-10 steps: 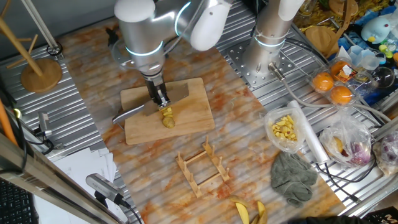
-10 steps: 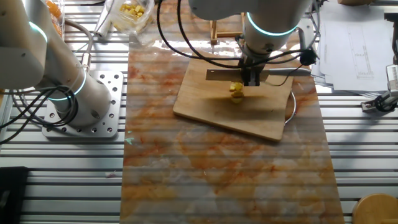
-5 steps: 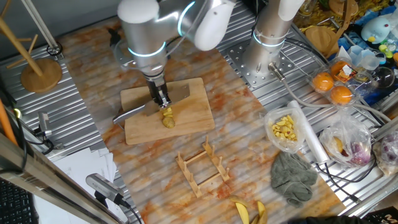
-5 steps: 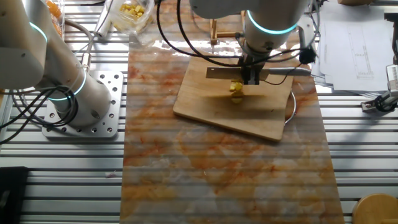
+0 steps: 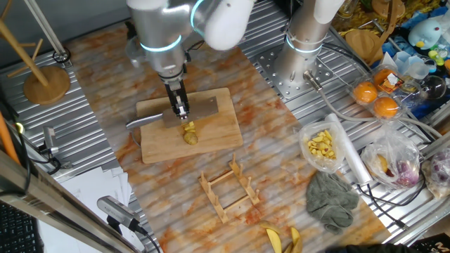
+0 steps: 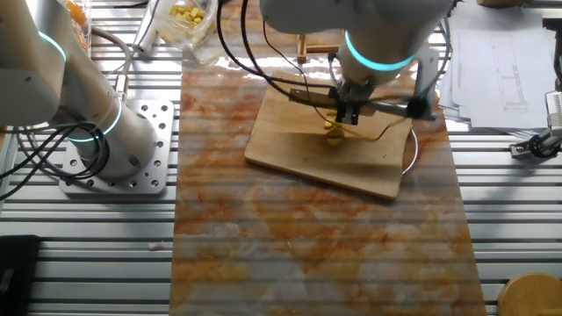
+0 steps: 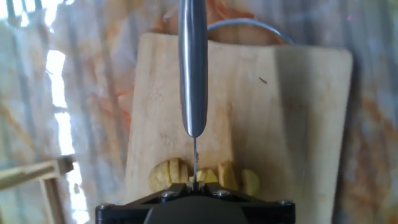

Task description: Chop the potatoes

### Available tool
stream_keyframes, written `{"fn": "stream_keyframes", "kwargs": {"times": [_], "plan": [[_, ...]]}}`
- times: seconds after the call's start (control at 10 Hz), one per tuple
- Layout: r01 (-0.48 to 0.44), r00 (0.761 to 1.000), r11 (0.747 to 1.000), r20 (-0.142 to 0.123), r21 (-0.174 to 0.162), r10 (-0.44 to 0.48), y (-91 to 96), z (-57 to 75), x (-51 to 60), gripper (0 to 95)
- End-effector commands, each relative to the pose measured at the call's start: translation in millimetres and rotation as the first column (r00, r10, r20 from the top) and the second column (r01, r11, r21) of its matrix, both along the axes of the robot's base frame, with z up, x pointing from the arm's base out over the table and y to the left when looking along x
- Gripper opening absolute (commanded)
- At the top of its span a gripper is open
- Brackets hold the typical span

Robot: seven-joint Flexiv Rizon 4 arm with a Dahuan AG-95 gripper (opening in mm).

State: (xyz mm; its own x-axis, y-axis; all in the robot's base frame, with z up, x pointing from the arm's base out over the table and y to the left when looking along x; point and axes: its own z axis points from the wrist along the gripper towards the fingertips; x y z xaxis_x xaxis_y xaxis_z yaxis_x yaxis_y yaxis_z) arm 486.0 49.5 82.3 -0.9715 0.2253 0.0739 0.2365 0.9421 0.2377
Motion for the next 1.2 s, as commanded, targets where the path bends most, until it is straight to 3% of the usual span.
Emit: {"fn": "stream_keyframes", "kwargs": {"times": [0.1, 0.3, 0.4, 0.5, 0.7, 0.8, 1.0, 1.2], "plan": [[-0.114, 0.993, 0.993, -0.005, 0.002, 0.114, 2.3, 4.4, -3.6, 0.0], [-0.176, 0.984, 0.984, 0.027, -0.006, 0.176, 18.3, 11.6, 0.3, 0.0], [-0.207, 0.978, 0.978, 0.032, -0.028, 0.208, 29.7, 14.9, 2.9, 0.0], [-0.277, 0.959, 0.958, 0.035, -0.075, 0.280, 55.1, 20.2, 7.6, 0.0], [-0.337, 0.940, 0.936, 0.029, -0.100, 0.341, 81.3, 27.8, 7.8, 0.0], [-0.382, 0.921, 0.917, 0.030, -0.113, 0.388, 106.0, 38.4, 6.6, 0.0], [-0.410, 0.910, 0.907, 0.019, -0.100, 0.414, 131.3, 49.3, 8.8, 0.0], [-0.412, 0.910, 0.906, -0.010, -0.097, 0.413, 137.6, 50.2, 9.8, 0.0]]}}
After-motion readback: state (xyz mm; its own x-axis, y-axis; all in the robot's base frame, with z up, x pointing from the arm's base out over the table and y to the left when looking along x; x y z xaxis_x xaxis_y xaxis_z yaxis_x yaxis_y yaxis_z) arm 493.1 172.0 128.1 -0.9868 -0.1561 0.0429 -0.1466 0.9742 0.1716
